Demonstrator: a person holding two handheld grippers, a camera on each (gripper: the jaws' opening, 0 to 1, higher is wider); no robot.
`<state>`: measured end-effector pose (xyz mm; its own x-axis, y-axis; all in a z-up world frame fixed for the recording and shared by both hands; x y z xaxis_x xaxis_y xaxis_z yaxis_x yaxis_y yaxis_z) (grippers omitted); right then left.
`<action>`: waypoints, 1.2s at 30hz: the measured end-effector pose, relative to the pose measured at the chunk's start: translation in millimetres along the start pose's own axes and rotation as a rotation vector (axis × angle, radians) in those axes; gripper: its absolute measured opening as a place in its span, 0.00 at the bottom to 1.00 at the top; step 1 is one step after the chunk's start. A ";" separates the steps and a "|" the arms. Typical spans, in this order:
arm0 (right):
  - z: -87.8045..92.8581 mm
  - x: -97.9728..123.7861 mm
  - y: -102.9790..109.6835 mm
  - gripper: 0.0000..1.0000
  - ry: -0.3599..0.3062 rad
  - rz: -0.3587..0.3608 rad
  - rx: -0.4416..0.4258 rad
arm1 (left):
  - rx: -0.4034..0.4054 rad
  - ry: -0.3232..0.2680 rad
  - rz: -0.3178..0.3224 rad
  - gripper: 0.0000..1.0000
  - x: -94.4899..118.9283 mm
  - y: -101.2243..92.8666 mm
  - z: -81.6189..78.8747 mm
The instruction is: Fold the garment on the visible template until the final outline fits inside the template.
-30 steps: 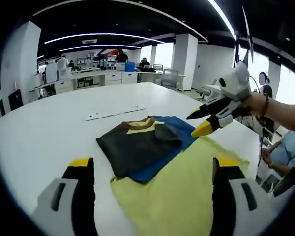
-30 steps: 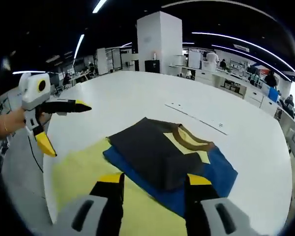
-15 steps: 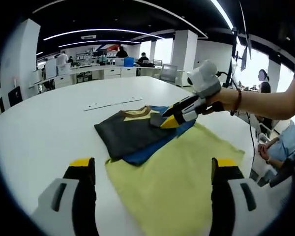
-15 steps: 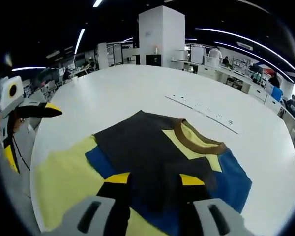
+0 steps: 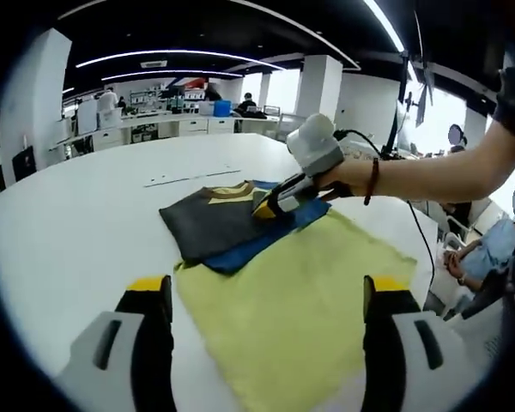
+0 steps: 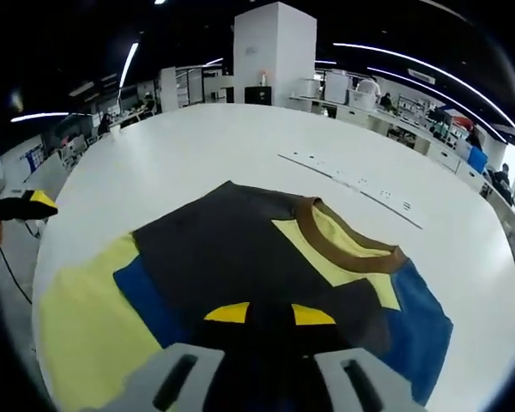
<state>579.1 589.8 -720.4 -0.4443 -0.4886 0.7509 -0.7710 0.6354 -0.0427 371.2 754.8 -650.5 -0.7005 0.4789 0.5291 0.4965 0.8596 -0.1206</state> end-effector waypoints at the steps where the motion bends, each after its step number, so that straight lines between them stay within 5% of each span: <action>1: 0.0 0.0 -0.5 0.06 0.000 0.007 0.003 | -0.018 0.019 -0.010 0.89 0.8 1.6 1.5; 9: -0.1 4.8 -6.6 0.00 -0.008 0.033 -0.034 | -0.025 0.035 -0.005 0.85 3.0 -0.9 4.7; 20: 4.4 56.3 -21.0 0.00 -0.107 0.122 -0.103 | -0.055 0.025 -0.002 0.84 4.6 -5.7 -3.6; 27: 22.5 86.5 -32.3 0.00 -0.137 0.225 -0.204 | -0.069 0.034 0.006 0.83 7.4 -7.9 -3.3; 36: 72.2 104.1 -30.9 0.00 -0.077 0.313 -0.373 | -0.098 0.034 0.008 0.83 13.4 -11.4 -8.3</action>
<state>523.8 476.2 -688.4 -0.6720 -0.2736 0.6882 -0.3855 0.9226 -0.0096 360.4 749.9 -635.0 -0.6792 0.4779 0.5570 0.5512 0.8332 -0.0428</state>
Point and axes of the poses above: the point that each gripper's makers call its tool centre point, and the gripper's own axes: x roughly backward along the fingers, y roughly to its left, z roughly out of its underside, the point moved 7 cm from there along x, roughly backward along the fingers, and after that the axes turned 4 degrees about y, right-handed, at the moved point
